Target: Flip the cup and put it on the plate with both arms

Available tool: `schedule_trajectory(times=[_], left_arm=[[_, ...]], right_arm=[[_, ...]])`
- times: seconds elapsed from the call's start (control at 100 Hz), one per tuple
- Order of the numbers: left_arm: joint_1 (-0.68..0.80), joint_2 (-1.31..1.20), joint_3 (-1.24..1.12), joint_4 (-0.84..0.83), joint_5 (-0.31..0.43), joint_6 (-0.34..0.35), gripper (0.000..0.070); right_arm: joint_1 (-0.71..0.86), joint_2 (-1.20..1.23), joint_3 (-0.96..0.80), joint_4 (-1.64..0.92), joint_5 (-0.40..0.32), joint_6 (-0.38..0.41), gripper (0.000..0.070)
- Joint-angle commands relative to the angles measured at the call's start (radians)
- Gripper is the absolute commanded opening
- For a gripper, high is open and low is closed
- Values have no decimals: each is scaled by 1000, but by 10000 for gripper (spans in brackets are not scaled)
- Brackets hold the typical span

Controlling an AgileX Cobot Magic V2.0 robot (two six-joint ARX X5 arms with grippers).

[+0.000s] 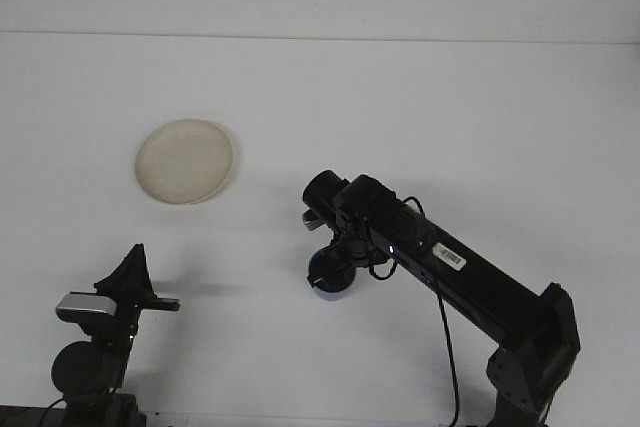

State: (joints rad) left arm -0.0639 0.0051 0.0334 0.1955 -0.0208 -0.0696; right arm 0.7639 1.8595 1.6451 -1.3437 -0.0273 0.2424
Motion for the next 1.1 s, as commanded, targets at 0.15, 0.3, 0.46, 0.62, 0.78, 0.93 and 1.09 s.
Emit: schedule_trajectory(times=[0.15, 0.3, 0.46, 0.62, 0.78, 0.93, 1.09], left_arm=[[-1, -2, -19, 15, 2, 1, 12], [-1, -2, -19, 15, 2, 1, 12], [-1, -2, -19, 15, 2, 1, 12], [-1, -2, -19, 15, 2, 1, 12], [-1, -2, -19, 15, 2, 1, 12], [-1, -2, -19, 15, 2, 1, 12], [-1, -2, -19, 15, 2, 1, 12]], right_arm=[[-17, -16, 59, -24, 0, -31, 450], [-55, -92, 60, -26, -1, -70, 450], [-148, -212, 60, -26, 0, -118, 451], [-285, -323, 60, -26, 0, -203, 450], [-435, -444, 37, -12, 0, -255, 450], [-567, -589, -44, 74, 0, -267, 450], [-666, -770, -208, 194, 0, -275, 450]])
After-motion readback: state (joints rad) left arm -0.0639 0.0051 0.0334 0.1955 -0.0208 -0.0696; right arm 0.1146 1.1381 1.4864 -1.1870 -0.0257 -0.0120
